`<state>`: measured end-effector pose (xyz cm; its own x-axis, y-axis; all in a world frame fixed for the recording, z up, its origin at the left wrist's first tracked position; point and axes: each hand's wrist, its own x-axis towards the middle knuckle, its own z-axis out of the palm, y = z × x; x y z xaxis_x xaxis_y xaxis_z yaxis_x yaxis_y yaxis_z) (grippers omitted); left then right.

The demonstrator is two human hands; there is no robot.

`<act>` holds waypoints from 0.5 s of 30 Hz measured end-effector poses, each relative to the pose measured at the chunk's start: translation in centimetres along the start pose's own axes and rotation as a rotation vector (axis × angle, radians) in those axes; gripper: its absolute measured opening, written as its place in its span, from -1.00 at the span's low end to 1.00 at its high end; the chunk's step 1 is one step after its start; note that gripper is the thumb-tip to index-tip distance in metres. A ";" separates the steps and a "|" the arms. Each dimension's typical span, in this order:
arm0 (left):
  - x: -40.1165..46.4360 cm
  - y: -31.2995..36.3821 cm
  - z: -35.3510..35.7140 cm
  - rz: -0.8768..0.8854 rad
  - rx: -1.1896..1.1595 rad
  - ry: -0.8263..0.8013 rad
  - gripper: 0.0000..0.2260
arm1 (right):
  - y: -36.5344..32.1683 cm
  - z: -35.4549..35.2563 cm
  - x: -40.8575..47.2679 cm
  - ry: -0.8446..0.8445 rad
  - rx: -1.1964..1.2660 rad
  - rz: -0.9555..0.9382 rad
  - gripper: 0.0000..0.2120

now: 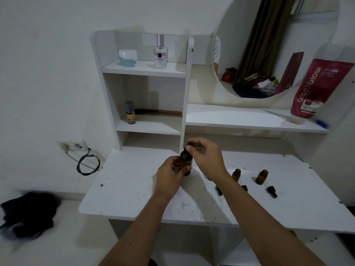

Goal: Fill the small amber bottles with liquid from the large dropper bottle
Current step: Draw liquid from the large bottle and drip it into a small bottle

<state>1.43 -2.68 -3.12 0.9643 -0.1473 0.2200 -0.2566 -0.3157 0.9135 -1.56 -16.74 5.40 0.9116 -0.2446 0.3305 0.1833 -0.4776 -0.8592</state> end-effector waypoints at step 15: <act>-0.9 0.2 -0.2 0.014 -0.013 0.024 -0.61 | 0.6 -1.9 -1.6 0.086 0.024 -0.038 -0.79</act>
<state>0.55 -2.45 -3.09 0.9619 -0.1296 0.2409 -0.2697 -0.3017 0.9145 -3.59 -18.26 5.11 0.8688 -0.2989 0.3949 0.2274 -0.4675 -0.8542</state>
